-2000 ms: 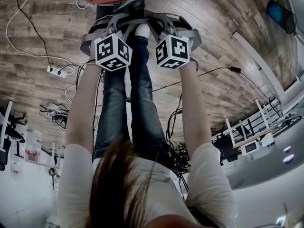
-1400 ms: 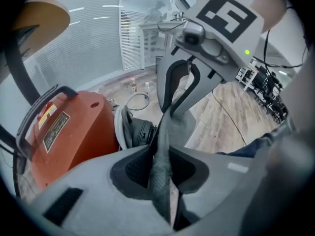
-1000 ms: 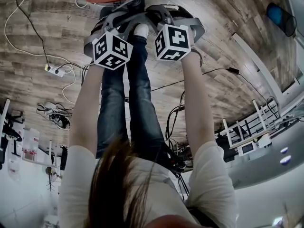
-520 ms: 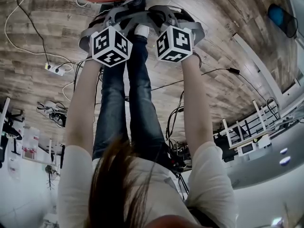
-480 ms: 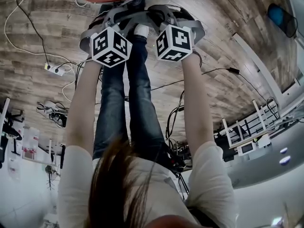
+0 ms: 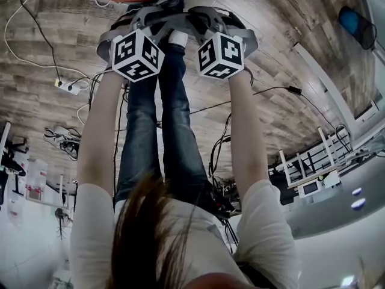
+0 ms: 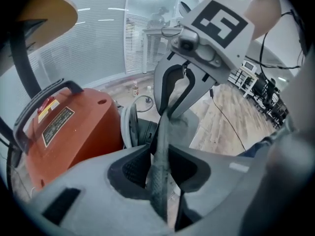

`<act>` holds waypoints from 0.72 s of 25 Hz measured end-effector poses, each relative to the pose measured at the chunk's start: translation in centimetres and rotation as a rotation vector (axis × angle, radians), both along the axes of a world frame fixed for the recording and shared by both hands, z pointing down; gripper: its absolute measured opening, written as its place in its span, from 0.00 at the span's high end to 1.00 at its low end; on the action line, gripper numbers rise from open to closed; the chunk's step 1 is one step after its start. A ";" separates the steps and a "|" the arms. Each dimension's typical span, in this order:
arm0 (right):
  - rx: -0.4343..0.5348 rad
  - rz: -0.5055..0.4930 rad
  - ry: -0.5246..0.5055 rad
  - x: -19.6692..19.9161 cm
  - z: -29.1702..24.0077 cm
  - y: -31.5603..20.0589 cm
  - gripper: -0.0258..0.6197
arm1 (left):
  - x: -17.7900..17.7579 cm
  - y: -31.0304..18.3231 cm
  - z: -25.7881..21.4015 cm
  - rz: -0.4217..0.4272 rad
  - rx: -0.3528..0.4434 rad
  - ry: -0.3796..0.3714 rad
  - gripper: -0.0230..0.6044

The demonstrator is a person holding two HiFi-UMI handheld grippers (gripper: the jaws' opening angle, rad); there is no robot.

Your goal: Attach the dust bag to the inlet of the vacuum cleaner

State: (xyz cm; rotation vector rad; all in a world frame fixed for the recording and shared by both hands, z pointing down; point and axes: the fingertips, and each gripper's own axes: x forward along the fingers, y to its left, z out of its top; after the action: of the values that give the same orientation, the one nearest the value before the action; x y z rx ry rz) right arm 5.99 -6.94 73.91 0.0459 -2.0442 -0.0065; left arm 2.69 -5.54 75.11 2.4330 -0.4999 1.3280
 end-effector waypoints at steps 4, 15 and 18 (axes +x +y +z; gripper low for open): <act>-0.004 -0.005 0.003 -0.2 0.0 0.1 0.88 | -0.2 0.2 0.1 -0.068 -0.014 0.024 0.80; -0.011 0.023 0.019 -0.1 -0.1 0.1 0.87 | -0.2 0.2 0.1 -0.096 -0.034 0.024 0.80; -0.043 0.080 0.001 0.1 -0.2 -0.2 0.84 | -0.2 0.3 0.1 -0.107 -0.044 0.034 0.78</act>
State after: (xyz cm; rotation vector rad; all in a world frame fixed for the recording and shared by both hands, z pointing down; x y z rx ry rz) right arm 6.06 -7.10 73.70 0.1005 -2.0391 0.0876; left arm 2.45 -5.28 75.20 2.3542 -0.5781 1.2393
